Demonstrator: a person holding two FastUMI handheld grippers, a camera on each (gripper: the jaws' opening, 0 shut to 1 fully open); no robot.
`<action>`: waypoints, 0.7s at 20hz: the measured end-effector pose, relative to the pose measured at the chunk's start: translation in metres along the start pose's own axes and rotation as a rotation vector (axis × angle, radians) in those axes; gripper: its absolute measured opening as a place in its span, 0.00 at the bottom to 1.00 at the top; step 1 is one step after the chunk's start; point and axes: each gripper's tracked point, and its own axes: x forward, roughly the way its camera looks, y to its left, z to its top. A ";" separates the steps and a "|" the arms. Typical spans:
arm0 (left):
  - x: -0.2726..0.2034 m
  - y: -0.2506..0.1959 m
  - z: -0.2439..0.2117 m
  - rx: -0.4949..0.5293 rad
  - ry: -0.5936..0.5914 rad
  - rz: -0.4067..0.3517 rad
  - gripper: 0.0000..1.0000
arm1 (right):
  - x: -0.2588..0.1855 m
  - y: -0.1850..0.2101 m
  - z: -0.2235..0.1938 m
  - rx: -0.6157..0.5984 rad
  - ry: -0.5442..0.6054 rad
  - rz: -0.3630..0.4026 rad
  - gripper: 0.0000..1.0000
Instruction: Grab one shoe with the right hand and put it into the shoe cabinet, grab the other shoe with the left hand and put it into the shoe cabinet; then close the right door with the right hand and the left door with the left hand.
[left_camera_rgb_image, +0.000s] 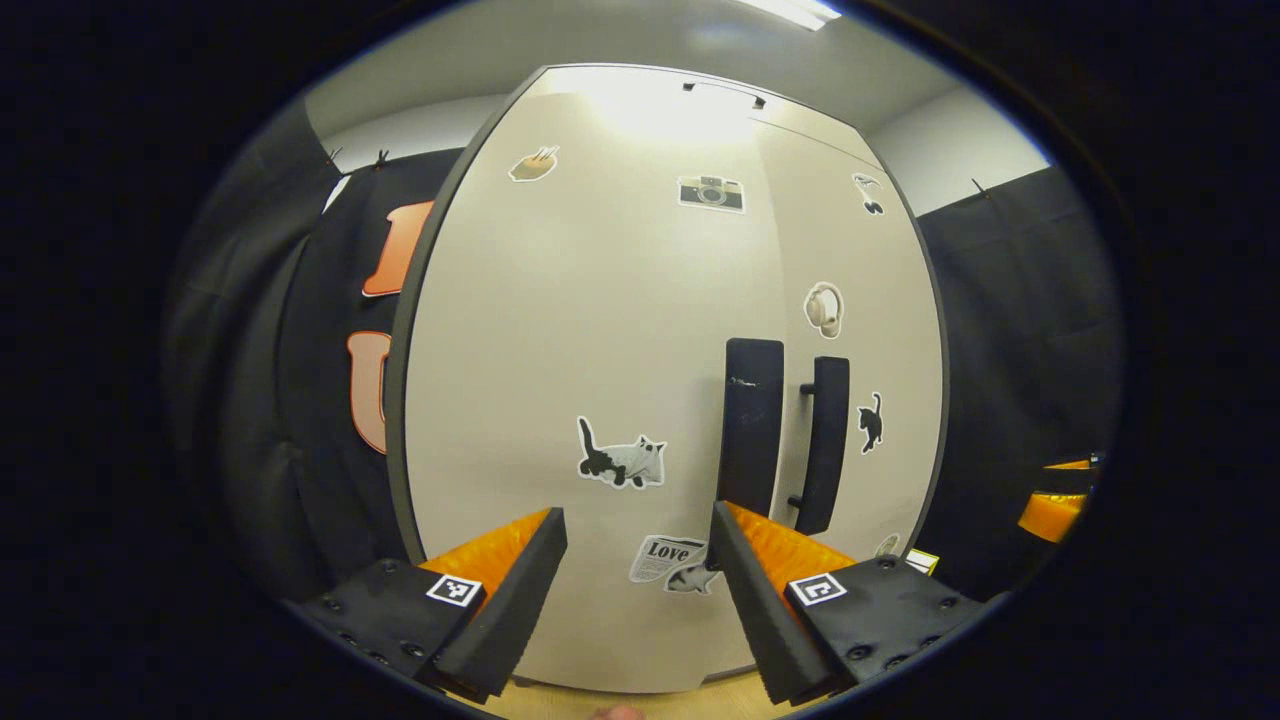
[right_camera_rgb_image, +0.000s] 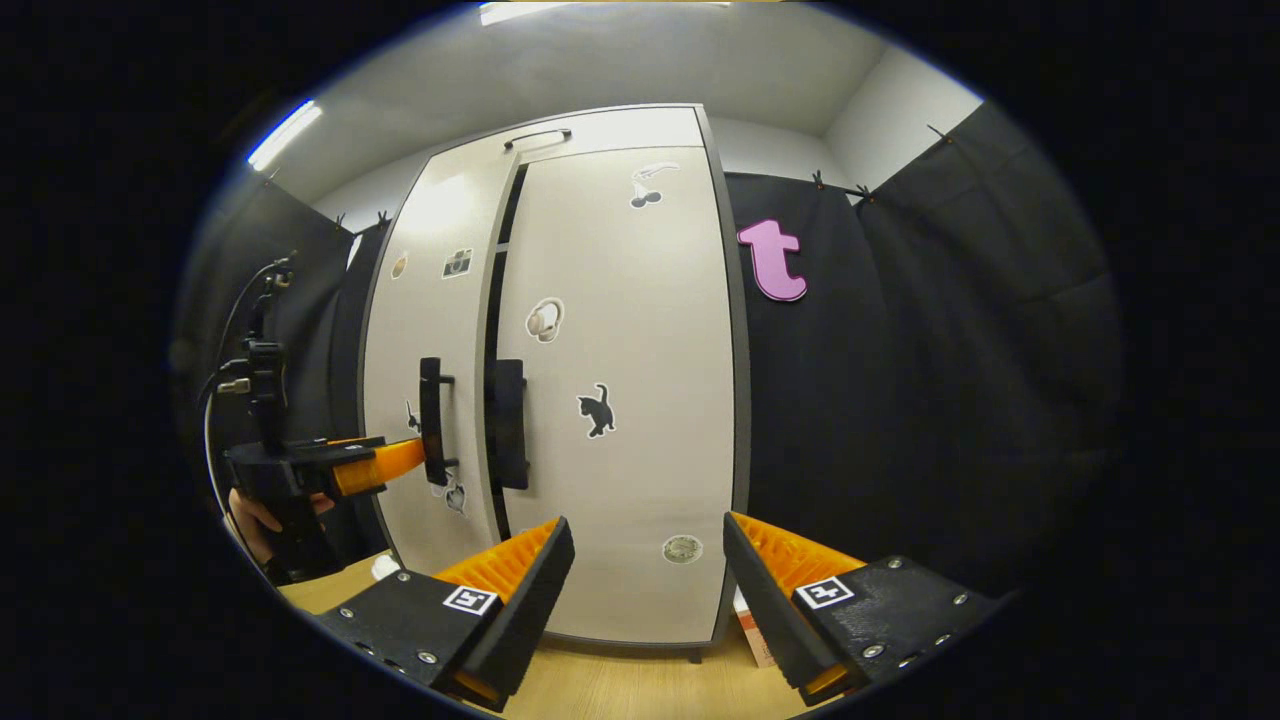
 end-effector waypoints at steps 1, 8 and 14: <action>0.004 -0.001 0.000 0.013 0.002 0.009 0.96 | 0.000 0.000 -0.001 -0.003 0.004 0.000 0.93; 0.020 -0.027 -0.015 -0.011 0.039 -0.032 0.95 | -0.002 0.000 0.006 -0.010 -0.006 -0.001 0.93; 0.000 -0.016 -0.004 -0.028 -0.014 0.017 0.94 | -0.003 -0.005 0.009 -0.003 -0.013 -0.014 0.93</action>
